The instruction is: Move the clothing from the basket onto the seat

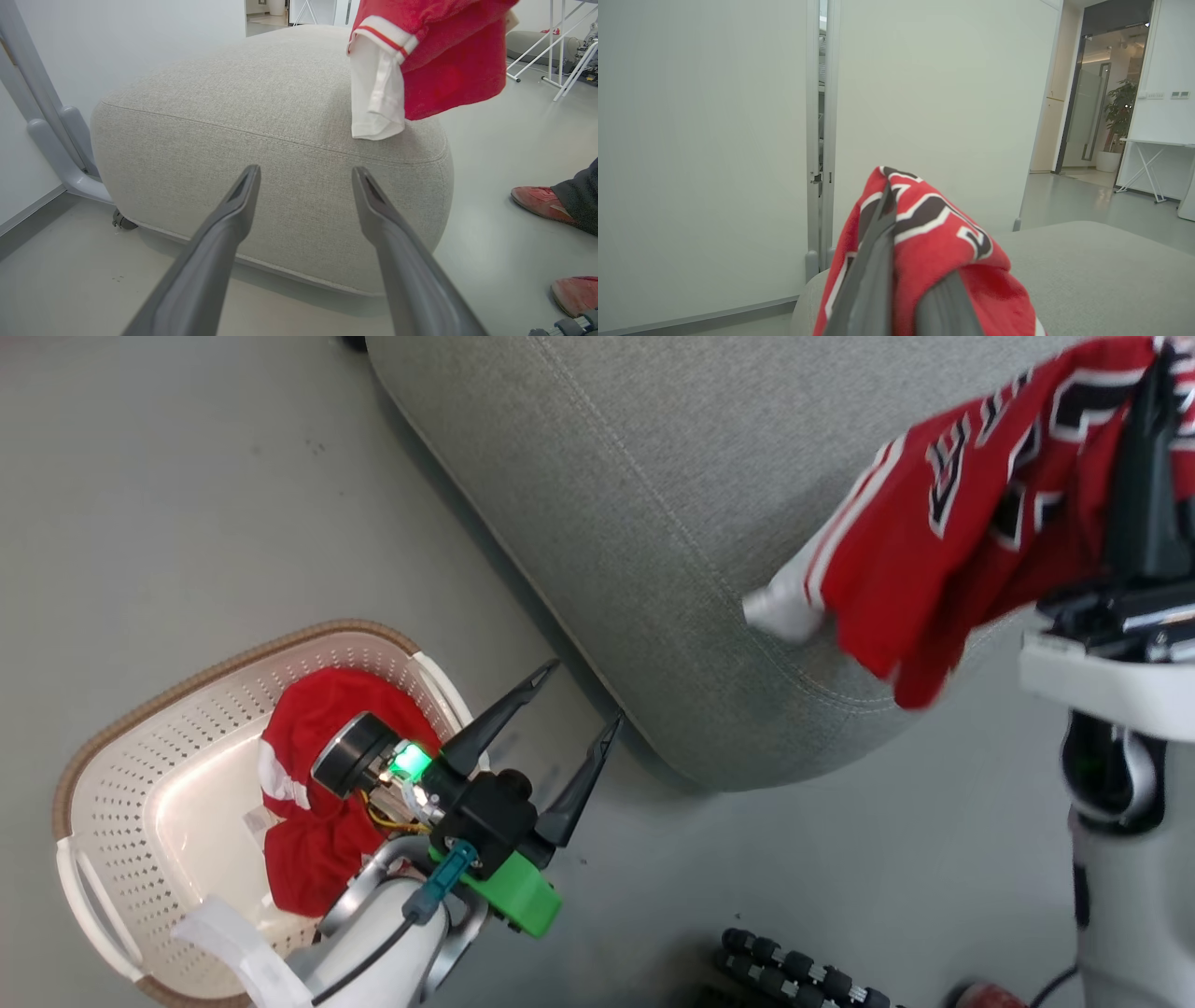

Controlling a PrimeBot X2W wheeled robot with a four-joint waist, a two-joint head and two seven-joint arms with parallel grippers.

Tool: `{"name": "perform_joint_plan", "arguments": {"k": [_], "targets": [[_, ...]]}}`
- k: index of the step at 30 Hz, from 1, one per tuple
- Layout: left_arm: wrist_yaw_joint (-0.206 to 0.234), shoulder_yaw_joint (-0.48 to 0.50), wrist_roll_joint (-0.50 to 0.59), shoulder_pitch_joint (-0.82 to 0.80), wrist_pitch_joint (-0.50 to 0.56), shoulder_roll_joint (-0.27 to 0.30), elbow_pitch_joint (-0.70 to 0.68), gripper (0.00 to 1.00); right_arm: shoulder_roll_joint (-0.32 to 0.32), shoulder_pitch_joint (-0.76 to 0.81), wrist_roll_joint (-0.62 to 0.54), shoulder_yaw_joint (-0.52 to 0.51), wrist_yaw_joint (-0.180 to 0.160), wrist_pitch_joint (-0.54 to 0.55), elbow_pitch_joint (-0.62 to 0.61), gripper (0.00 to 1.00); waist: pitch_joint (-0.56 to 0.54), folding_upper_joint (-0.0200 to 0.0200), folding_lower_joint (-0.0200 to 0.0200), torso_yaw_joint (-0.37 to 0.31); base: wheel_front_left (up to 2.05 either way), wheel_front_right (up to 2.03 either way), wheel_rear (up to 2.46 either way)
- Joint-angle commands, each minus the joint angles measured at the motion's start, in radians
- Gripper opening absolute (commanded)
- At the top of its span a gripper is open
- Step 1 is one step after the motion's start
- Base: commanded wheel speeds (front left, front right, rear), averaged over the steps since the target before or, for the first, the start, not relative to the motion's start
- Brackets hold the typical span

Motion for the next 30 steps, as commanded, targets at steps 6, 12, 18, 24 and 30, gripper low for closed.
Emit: {"name": "perform_joint_plan", "arguments": {"k": [6,12,18,24,30], "targets": [[0.006,0.021,0.008,-0.072,0.019,0.031,-0.041,1.0,-0.114,-0.312,-0.06,-0.101,-0.001,-0.005,0.061,0.0,0.137,0.003,-0.0001,0.116,0.0,0.0,0.0],[0.037,0.056,-0.009,-0.092,0.016,0.038,-0.07,1.0,-0.219,-0.438,-0.091,-0.197,-0.001,-0.005,0.159,0.0,0.19,0.003,-0.0001,0.178,0.0,0.0,0.0],[0.041,0.056,-0.009,-0.099,0.015,0.052,-0.081,1.0,-0.242,-0.385,-0.156,-0.28,-0.001,-0.004,0.311,0.0,0.223,0.003,-0.0001,0.209,0.0,0.0,0.0],[0.054,0.065,-0.013,-0.103,0.023,0.068,-0.096,1.0,-0.186,-0.3,-0.184,-0.319,-0.001,-0.004,0.507,0.0,0.243,0.003,-0.0001,0.222,0.0,0.0,0.0],[0.06,0.065,-0.023,-0.084,0.025,0.073,-0.098,1.0,-0.132,-0.273,-0.178,-0.353,-0.001,-0.004,0.646,1.0,0.22,0.003,-0.0001,0.22,0.0,0.0,0.0]]}}
